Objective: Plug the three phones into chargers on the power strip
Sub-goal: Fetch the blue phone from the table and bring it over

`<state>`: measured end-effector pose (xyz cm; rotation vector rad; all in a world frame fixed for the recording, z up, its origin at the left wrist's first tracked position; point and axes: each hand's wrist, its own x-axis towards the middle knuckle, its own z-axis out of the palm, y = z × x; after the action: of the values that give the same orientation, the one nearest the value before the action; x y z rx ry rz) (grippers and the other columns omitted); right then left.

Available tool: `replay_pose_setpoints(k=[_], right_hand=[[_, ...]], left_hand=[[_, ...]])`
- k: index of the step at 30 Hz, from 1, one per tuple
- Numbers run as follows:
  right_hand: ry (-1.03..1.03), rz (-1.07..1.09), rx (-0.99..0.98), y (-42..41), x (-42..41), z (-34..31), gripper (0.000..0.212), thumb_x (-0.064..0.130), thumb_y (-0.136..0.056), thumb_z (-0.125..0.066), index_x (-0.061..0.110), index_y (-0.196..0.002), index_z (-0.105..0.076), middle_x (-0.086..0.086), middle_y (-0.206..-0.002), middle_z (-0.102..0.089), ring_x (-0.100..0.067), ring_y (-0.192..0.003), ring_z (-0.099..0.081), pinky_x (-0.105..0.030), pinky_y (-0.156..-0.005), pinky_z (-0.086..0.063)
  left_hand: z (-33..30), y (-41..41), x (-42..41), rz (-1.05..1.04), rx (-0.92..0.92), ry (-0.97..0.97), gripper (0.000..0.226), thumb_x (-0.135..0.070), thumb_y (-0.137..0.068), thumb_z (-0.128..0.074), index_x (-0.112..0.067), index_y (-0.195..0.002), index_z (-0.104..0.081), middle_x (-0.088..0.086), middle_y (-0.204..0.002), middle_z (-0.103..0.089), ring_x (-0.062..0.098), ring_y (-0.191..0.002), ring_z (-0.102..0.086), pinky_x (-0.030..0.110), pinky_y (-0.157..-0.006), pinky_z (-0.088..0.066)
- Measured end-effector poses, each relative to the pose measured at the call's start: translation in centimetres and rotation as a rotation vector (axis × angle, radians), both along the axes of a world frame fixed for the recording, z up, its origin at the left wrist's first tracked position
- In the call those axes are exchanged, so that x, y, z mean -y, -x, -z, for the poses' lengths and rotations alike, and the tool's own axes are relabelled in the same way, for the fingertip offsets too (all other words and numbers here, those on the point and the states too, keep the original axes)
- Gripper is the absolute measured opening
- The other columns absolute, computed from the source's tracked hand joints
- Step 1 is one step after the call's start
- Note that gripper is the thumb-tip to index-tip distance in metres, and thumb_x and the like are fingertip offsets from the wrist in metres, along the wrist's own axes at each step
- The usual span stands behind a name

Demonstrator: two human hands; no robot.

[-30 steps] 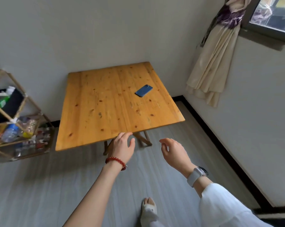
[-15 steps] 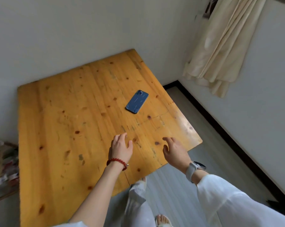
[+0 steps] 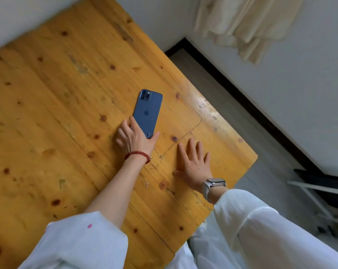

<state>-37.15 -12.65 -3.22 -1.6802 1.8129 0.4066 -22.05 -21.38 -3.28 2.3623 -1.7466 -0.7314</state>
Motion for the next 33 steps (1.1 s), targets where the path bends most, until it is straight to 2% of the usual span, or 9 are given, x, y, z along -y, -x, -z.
replay_pose_setpoints(k=[3,11,14,17,19,22,26,29,33], right_hand=[[0.002,-0.003,-0.011,-0.1,-0.3,0.5,0.091,0.051,-0.084,-0.051,0.028,-0.144,0.013,-0.01,-0.153,0.025,-0.036,-0.139,0.024,-0.062,-0.111,0.001],[-0.004,0.036,0.023,0.2,-0.4,1.1,0.091,0.05,-0.083,-0.052,0.03,-0.144,0.013,-0.007,-0.153,0.026,-0.034,-0.139,0.026,-0.06,-0.111,0.006],[0.016,0.05,0.06,0.6,-0.4,0.5,0.081,0.035,-0.089,-0.05,0.032,-0.144,0.009,-0.004,-0.155,0.022,-0.03,-0.14,0.024,-0.056,-0.113,0.006],[0.039,0.108,0.175,2.0,-0.4,-0.8,0.061,0.022,-0.093,-0.043,0.025,-0.146,-0.012,-0.002,-0.158,0.005,-0.025,-0.145,0.009,-0.048,-0.119,-0.004],[0.072,0.254,0.285,3.2,-1.1,-1.8,0.048,0.022,-0.094,-0.04,0.014,-0.14,-0.031,-0.008,-0.154,-0.022,-0.026,-0.142,-0.017,-0.039,-0.117,-0.02],[0.106,0.524,0.372,5.3,-3.8,-3.3,0.036,0.018,-0.095,-0.039,0.004,-0.127,-0.049,-0.016,-0.131,-0.054,-0.029,-0.121,-0.049,-0.032,-0.099,-0.037],[0.181,0.979,0.666,9.3,-9.8,-6.4,0.03,0.021,-0.096,-0.04,0.003,-0.107,-0.061,-0.016,-0.106,-0.066,-0.028,-0.101,-0.059,-0.034,-0.084,-0.045],[0.261,1.25,0.913,12.9,-14.4,-9.0,0.021,0.026,-0.095,-0.043,0.015,-0.093,-0.061,-0.007,-0.097,-0.063,-0.018,-0.092,-0.057,-0.027,-0.073,-0.045],[0.479,1.466,1.147,19.0,-22.4,-12.3,0.017,0.022,-0.094,-0.046,0.012,-0.103,-0.057,-0.006,-0.101,-0.063,-0.019,-0.096,-0.06,-0.034,-0.083,-0.05]], left_hand=[[1.0,0.8,1.4,0.03,0.048,0.03,0.1,-0.056,-0.066,-0.068,-0.006,-0.139,-0.022,0.014,-0.144,-0.026,0.034,-0.126,-0.028,0.047,-0.096,-0.028],[1.6,1.2,2.8,-0.007,0.015,0.08,0.082,-0.047,-0.065,-0.07,-0.009,-0.129,-0.037,0.014,-0.129,-0.04,0.034,-0.116,-0.037,0.047,-0.091,-0.034],[1.0,1.2,1.7,0.005,-0.046,0.066,0.08,-0.044,-0.064,-0.071,-0.007,-0.127,-0.038,0.015,-0.127,-0.039,0.034,-0.115,-0.036,0.047,-0.094,-0.036],[-0.2,1.6,-0.6,0.016,-0.141,0.05,0.08,-0.038,-0.064,-0.073,-0.004,-0.128,-0.037,0.016,-0.127,-0.036,0.032,-0.115,-0.032,0.044,-0.094,-0.04],[-1.2,2.2,-2.8,0.044,-0.174,0.027,0.08,-0.035,-0.065,-0.074,-0.005,-0.129,-0.036,0.016,-0.127,-0.034,0.031,-0.116,-0.031,0.041,-0.092,-0.04],[-2.7,4.1,-6.4,0.103,-0.227,0.021,0.079,-0.034,-0.063,-0.075,-0.007,-0.127,-0.038,0.014,-0.124,-0.035,0.029,-0.115,-0.031,0.043,-0.092,-0.045],[-5.6,9.8,-11.7,0.277,-0.334,0.072,0.077,-0.028,-0.058,-0.077,-0.006,-0.124,-0.043,0.014,-0.119,-0.038,0.031,-0.113,-0.033,0.042,-0.099,-0.039],[-7.9,15.5,-15.7,0.508,-0.386,0.139,0.076,-0.027,-0.056,-0.077,-0.005,-0.122,-0.045,0.015,-0.117,-0.041,0.029,-0.11,-0.034,0.038,-0.098,-0.036],[-10.8,24.1,-23.9,0.798,-0.453,0.277,0.074,-0.028,-0.052,-0.077,-0.004,-0.116,-0.049,0.016,-0.107,-0.046,0.02,-0.099,-0.033,0.03,-0.09,-0.037]])
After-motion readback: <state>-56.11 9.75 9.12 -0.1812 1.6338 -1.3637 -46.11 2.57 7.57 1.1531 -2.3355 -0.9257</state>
